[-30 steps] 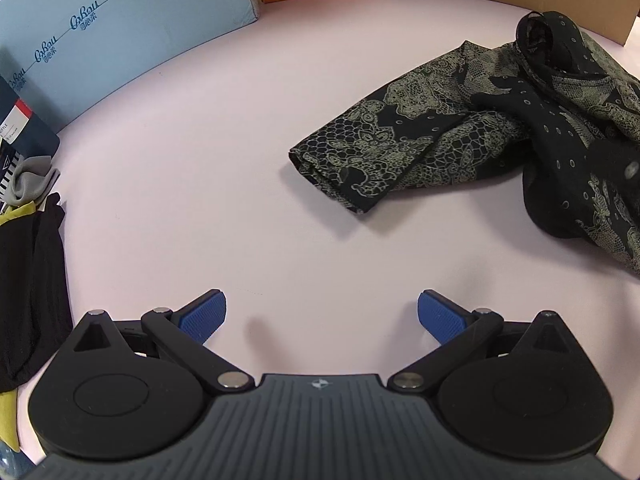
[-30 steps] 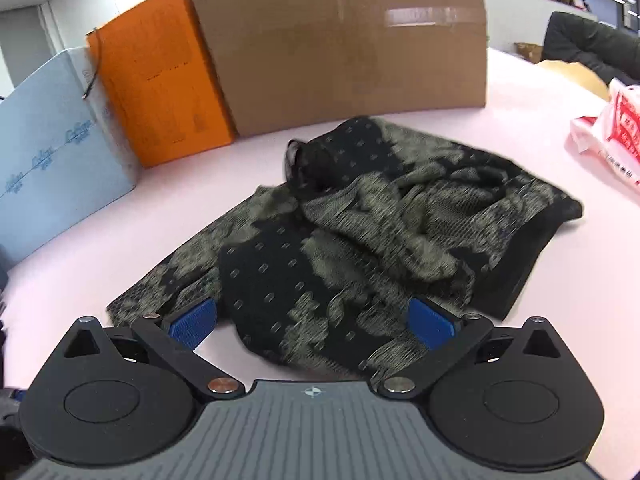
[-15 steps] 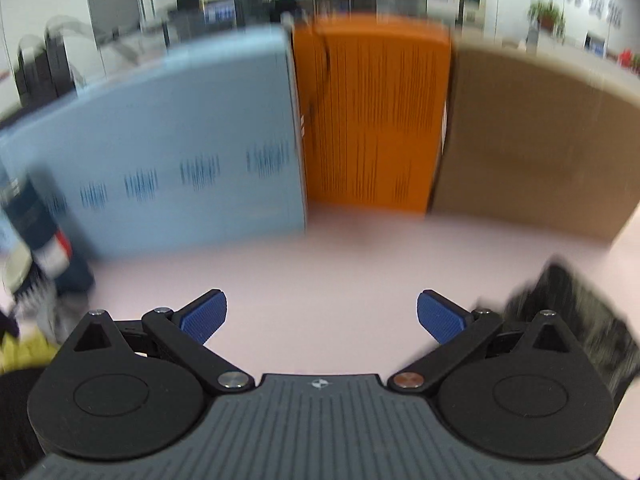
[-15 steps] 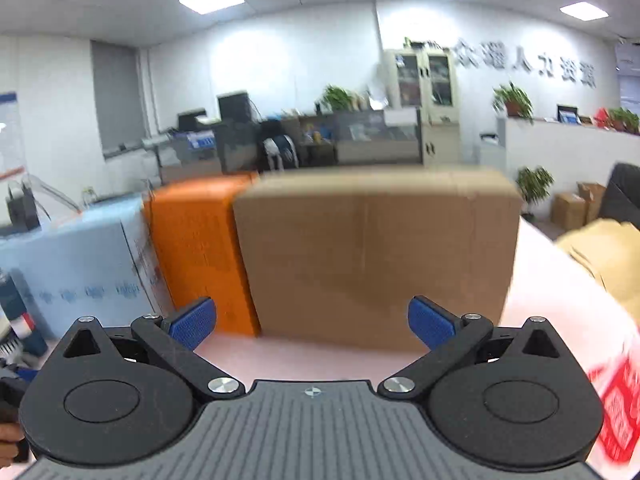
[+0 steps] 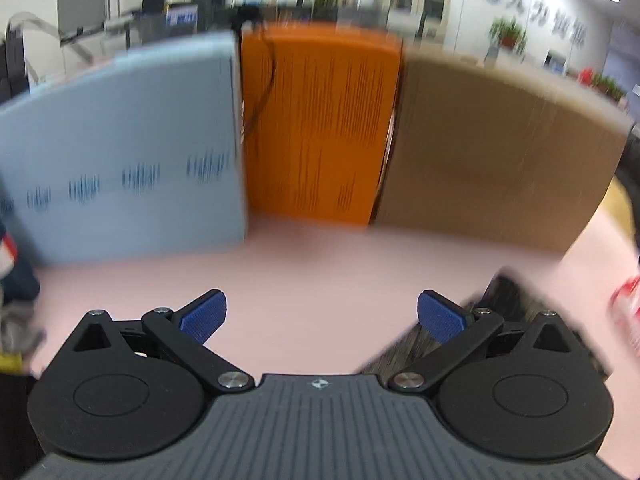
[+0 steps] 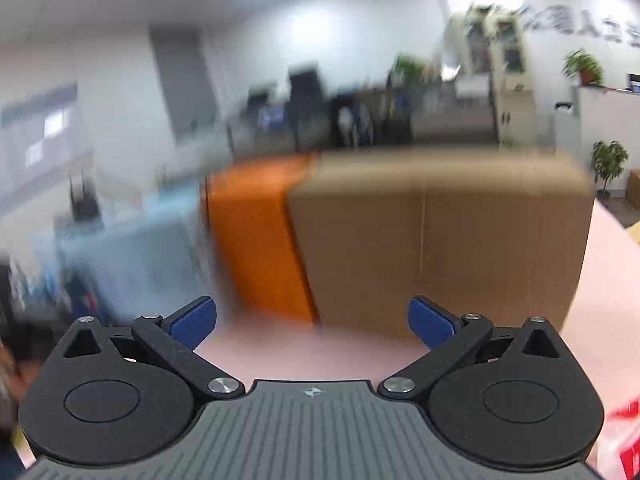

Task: Fold clothes
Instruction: 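Move both grippers toward the crumpled black lace top, then grasp the lace top with the right gripper and lift it up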

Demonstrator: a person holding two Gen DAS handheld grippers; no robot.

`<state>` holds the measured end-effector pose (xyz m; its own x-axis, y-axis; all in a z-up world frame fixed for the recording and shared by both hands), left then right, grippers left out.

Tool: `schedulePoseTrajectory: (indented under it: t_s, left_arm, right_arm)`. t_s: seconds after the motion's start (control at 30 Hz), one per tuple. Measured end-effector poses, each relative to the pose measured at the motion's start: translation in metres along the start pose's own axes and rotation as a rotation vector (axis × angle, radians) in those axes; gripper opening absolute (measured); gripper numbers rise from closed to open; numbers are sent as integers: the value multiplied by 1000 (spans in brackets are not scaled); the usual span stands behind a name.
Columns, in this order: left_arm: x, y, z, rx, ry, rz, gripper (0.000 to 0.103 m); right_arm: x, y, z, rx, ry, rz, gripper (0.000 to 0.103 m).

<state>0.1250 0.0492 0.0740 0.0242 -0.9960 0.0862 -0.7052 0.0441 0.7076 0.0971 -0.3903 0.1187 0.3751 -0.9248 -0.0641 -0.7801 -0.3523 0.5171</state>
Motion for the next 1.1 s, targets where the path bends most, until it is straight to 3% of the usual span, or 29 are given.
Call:
schedulePoseTrajectory:
  t_s: [0.1, 0.17, 0.23, 0.3, 0.37, 0.4, 0.43, 0.47, 0.57, 0.63, 0.73, 0.83, 0.93, 1.0, 1.1]
  left_arm:
    - [0, -29, 48, -115, -28, -66, 103]
    - [2, -41, 77, -195, -32, -96, 103]
    - [-2, -50, 98, -254, -6, -108, 103]
    - [-6, -55, 107, -291, 27, -117, 103]
    - [-11, -56, 110, -299, 50, -135, 103]
    - [-14, -56, 110, -302, 61, -142, 103]
    - [-17, -56, 110, -305, 72, -148, 103]
    - [-19, -55, 110, -309, 80, -151, 103]
    - [-24, -53, 111, -324, 90, -157, 103]
    - [-24, -53, 112, -337, 92, -163, 103]
    - [-25, -51, 115, -346, 85, -163, 103]
    - [-26, -47, 116, -348, 70, -162, 103]
    - [-28, -43, 118, -355, 64, -159, 103]
    - [-30, -41, 121, -365, 60, -160, 103]
    - [-34, -36, 125, -373, 56, -158, 103]
  right_arm:
    - [-26, -58, 97, -204, 116, 32, 103]
    - [-43, -83, 140, -274, 166, 22, 103]
    - [-51, -98, 156, -300, 182, 10, 103]
    - [-52, -87, 159, -269, 164, -5, 102]
    - [-53, -78, 158, -230, 153, -26, 96]
    - [-56, -77, 156, -211, 158, -42, 73]
    - [-57, -76, 152, -217, 160, -68, 26]
    - [-56, -75, 148, -234, 154, -83, 9]
    - [-46, -69, 132, -203, 2, -196, 4]
    - [-38, -58, 111, -133, -134, -308, 4]
    - [-25, -27, 60, 78, -286, -455, 4]
    - [-14, 13, -2, 331, -345, -566, 4]
    - [-9, 46, -54, 525, -352, -663, 4]
    - [-7, 56, -84, 606, -354, -703, 4]
    - [-8, 49, -121, 643, -317, -680, 4]
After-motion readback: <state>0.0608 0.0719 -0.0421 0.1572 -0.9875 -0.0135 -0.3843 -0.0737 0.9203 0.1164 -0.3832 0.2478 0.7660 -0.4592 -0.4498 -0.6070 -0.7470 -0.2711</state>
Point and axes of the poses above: each gripper's, at about its wrist camera, not at the fingertips, and y roughly against the way its jaws point, x to its right, z to its underside, the point moved 4 cm from there along -y, roughly the way its jaws point, and after that the axes turned 6 degrees about y, right-handed, at the moved point
